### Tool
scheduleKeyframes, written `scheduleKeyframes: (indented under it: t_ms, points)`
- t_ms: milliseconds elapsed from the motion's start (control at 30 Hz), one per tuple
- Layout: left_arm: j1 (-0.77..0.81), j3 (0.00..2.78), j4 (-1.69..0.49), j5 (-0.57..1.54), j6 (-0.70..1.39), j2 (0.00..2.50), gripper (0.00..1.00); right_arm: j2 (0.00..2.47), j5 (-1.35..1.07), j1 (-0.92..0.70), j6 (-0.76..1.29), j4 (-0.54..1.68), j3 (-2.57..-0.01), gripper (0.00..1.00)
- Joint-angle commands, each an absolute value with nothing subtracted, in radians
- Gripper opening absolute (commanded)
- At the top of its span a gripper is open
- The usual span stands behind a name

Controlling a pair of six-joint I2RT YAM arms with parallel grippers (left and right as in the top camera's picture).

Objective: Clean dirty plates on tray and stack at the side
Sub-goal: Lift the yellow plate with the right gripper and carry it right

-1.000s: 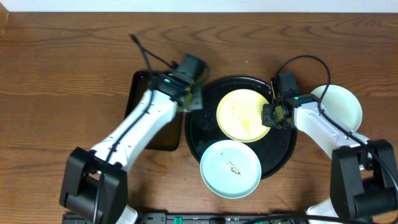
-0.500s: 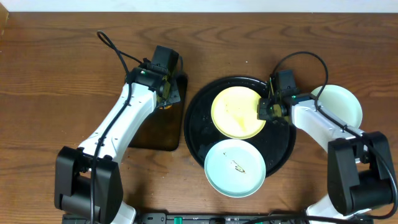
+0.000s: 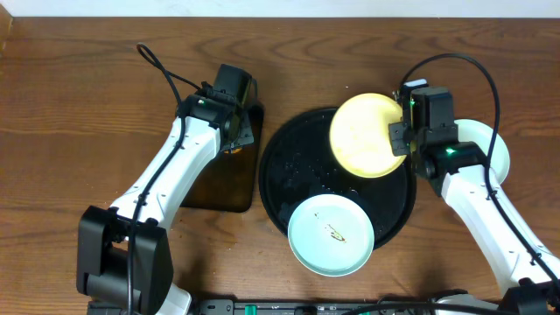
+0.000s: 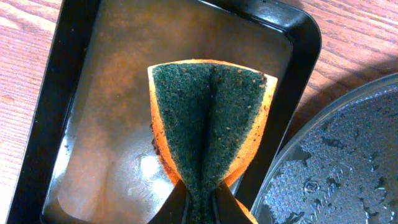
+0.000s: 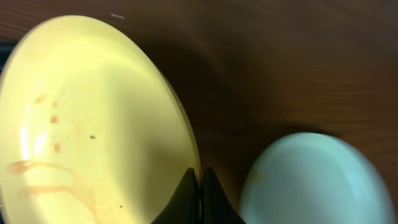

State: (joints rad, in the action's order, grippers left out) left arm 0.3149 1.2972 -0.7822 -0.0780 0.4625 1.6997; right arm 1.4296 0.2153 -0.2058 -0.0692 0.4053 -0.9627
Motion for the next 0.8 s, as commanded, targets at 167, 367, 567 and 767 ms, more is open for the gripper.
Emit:
scheduleKeyframes:
  t_ms: [167,367,567,767]
  points:
    - [0.313,1.299,-0.784,-0.091,0.445,1.673,0.08,1.410,0.511,-0.375,-0.200,0.376,-0.963,0.01]
    - [0.313,1.299,-0.785,-0.091,0.445,1.673,0.08,1.410,0.823,-0.561,-0.201,0.295,-0.963,0.01]
    - [0.313,1.299,-0.785,-0.091,0.445,1.673,0.08,1.410,0.863,-0.615,-0.239,0.271,-0.963,0.01]
    - [0.313,1.299,-0.785,-0.091,0.445,1.673,0.08,1.410,0.864,-0.580,-0.221,0.270,-0.963,0.01]
